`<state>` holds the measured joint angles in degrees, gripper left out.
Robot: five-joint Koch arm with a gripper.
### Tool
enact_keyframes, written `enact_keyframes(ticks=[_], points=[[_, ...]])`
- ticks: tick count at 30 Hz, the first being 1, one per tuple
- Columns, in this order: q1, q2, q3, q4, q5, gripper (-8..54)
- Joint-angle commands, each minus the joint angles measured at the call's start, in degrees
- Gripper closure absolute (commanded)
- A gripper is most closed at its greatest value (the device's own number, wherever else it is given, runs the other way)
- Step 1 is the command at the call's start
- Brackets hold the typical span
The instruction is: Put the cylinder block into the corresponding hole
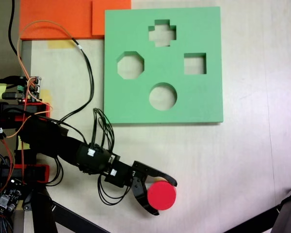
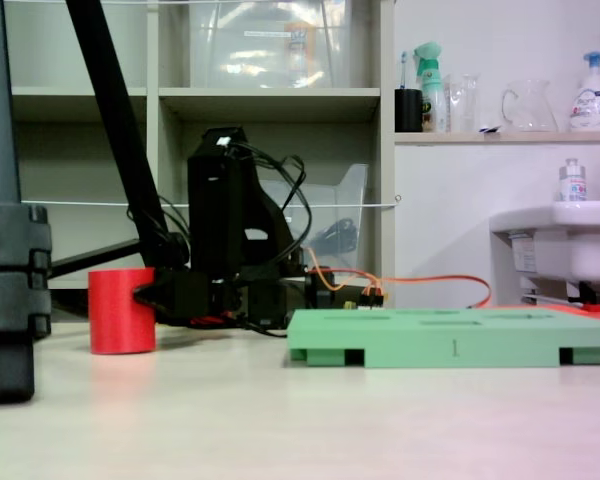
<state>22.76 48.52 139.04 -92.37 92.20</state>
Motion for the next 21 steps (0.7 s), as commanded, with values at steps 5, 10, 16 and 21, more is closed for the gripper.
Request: enact_keyframes(ticks=[5, 10, 16, 21], points=[[0.4, 6.8, 2.4, 1.2, 1.0, 18.4], [-7.6, 22.1, 7.4, 1.8, 1.0, 29.1], [-27.1, 28.3, 11.8, 2.2, 1.4, 31.8], [-37.8, 26.7, 11.8, 2.8, 1.4, 31.8]])
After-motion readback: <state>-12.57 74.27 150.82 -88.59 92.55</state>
